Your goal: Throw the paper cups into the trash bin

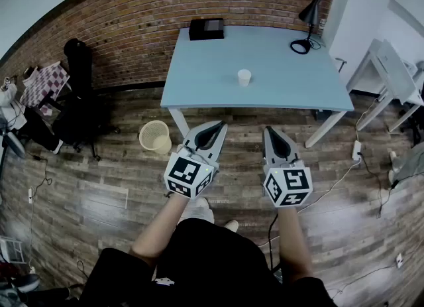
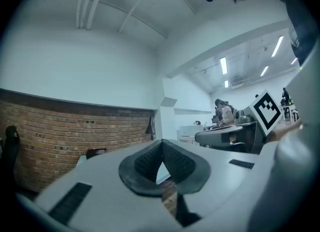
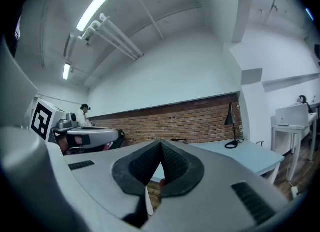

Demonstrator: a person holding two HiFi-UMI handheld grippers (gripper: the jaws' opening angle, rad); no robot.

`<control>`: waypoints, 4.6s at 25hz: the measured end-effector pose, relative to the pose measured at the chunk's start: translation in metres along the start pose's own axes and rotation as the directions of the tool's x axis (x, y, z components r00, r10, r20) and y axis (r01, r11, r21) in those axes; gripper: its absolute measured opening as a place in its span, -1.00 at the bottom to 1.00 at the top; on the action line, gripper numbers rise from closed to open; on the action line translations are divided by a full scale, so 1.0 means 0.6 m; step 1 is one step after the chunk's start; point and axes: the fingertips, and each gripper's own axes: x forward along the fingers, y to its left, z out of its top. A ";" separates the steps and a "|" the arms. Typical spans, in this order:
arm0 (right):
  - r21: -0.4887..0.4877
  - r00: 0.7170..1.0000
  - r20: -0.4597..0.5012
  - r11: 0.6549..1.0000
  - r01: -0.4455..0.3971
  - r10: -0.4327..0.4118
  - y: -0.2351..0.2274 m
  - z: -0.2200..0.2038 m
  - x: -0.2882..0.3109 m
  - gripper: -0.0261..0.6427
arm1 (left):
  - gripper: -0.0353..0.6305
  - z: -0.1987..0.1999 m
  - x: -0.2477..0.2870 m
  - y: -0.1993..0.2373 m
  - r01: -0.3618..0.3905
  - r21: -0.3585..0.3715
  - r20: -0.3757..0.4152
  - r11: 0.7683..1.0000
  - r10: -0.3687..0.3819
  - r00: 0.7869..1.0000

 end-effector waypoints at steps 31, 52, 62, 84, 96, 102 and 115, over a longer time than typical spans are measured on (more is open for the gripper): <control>0.004 0.999 -0.032 1.000 0.025 -0.024 -0.044 -0.015 0.153 -0.91 | -0.87 -0.028 0.116 0.116 0.049 -0.046 -0.001 0.998 -0.049 0.999; 0.013 0.989 -0.106 0.994 0.105 -0.103 -0.106 -0.024 0.400 -0.91 | -0.87 -0.051 0.277 0.341 0.088 -0.116 -0.001 0.989 -0.089 0.996; -0.012 0.971 -0.188 0.988 0.151 -0.151 -0.120 -0.048 0.509 -0.91 | -0.87 -0.081 0.331 0.443 0.134 -0.153 -0.017 0.979 -0.138 0.990; 0.004 0.944 -0.257 0.977 0.215 -0.207 -0.161 -0.101 0.578 -0.91 | -0.87 -0.168 0.360 0.472 0.194 -0.199 -0.087 0.961 -0.215 0.973; 0.060 0.942 -0.277 0.975 0.212 -0.188 -0.293 -0.119 0.595 -0.91 | -0.87 -0.221 0.499 0.385 0.309 -0.214 -0.194 0.927 -0.350 0.916; 0.089 0.932 -0.323 0.975 0.205 -0.166 -0.360 -0.161 0.604 -0.91 | -0.87 -0.285 0.569 0.363 0.298 -0.182 -0.299 0.937 -0.342 0.891; 0.162 0.894 -0.430 0.962 0.218 -0.130 -0.457 -0.259 0.628 -0.91 | -0.23 -0.428 0.695 0.326 0.318 -0.150 -0.502 0.936 -0.349 0.792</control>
